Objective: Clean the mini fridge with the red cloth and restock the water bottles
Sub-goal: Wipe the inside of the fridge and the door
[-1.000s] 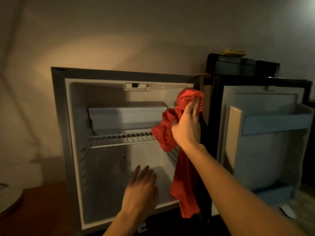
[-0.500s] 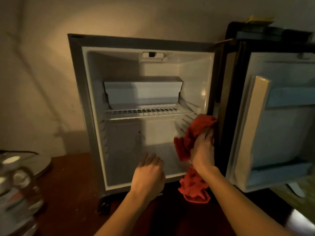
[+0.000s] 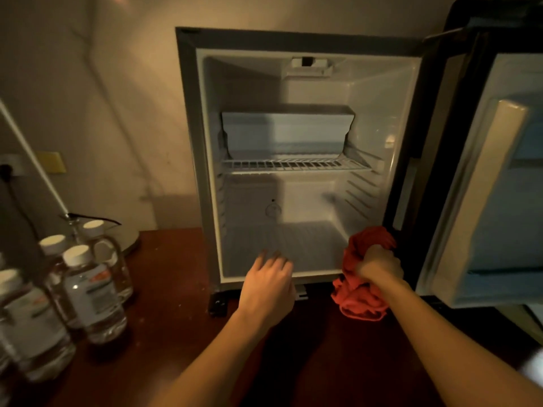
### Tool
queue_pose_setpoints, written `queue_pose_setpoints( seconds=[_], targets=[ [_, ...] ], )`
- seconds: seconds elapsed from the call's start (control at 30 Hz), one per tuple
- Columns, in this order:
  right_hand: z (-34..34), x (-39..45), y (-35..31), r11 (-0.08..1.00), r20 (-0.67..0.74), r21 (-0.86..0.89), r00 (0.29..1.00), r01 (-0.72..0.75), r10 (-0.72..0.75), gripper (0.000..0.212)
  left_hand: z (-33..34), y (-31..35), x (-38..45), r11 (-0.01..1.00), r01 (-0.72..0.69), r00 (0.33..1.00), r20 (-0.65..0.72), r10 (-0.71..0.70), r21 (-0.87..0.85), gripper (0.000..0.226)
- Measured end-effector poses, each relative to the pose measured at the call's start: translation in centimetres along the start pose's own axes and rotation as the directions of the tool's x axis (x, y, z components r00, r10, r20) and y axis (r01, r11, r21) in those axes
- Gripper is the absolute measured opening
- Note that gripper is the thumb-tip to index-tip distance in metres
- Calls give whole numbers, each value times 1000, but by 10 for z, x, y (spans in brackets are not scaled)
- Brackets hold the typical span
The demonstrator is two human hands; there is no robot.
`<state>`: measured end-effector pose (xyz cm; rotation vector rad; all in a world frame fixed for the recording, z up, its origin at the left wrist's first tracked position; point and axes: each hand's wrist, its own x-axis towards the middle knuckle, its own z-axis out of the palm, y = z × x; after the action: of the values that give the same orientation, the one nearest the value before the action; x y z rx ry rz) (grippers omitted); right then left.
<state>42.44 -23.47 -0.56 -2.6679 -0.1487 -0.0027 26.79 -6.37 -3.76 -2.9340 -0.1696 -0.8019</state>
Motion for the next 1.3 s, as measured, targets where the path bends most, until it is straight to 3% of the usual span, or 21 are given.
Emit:
queue_pose_setpoints(
  seconds=[0.13,0.2,0.27,0.33,0.4,0.5,0.6,0.77,0.87,0.9,0.93,1.03,1.07,1.1,1.2,1.3],
  targets=[
    [-13,-12,-3,999,112,-9,993,40,-39,38,-7,2,-9,1000,6,1000,-10,-6,9,35],
    [-16,-17,-6,972,281,234,957,5,-73,25,-10,0,-13,1000,16,1000,-12,-15,25,34],
    [-8,-19,-12,892,467,443,872,-87,-147,32,-12,-3,-16,999,25,1000,-19,-24,31,31],
    [17,-8,-18,943,480,334,861,0,-170,45,-15,-7,-21,999,34,999,-26,-33,39,29],
    [37,-7,-25,979,387,168,905,119,-177,42,-16,-12,-26,998,39,999,-17,-38,42,28],
    [37,-23,-37,976,312,88,925,200,-218,30,-17,-18,-30,997,63,998,-8,-62,53,26],
    [44,-34,-41,963,246,-17,935,268,-256,37,-16,-19,-35,994,90,996,4,-90,61,25],
    [47,-50,-49,935,267,-15,903,354,-337,40,-14,-27,-59,975,217,973,62,-220,55,29],
    [39,-65,-53,904,86,40,900,425,-427,37,-13,-42,-75,945,322,943,67,-326,58,38],
    [39,-74,-59,857,7,66,859,511,-513,38,-14,-47,-80,930,361,928,70,-365,65,41],
    [42,-84,-67,764,-62,71,767,642,-639,42,-14,-53,-84,915,398,913,71,-402,72,42],
    [69,-109,-103,317,-35,-143,315,938,-948,49,-17,-71,-99,879,468,881,31,-472,96,42],
    [79,-115,-116,173,8,-261,181,950,-983,45,-19,-77,-104,872,478,875,27,-483,102,43],
    [88,-119,-129,71,41,-357,91,931,-995,38,-22,-83,-110,869,482,872,38,-489,115,43],
    [107,-126,-153,-109,200,-507,-6,855,-980,39,-25,-94,-121,861,487,861,82,-501,150,48],
    [122,-117,-160,-140,320,-559,57,817,-946,34,-29,-96,-122,874,461,876,79,-476,152,50]
  ],
)
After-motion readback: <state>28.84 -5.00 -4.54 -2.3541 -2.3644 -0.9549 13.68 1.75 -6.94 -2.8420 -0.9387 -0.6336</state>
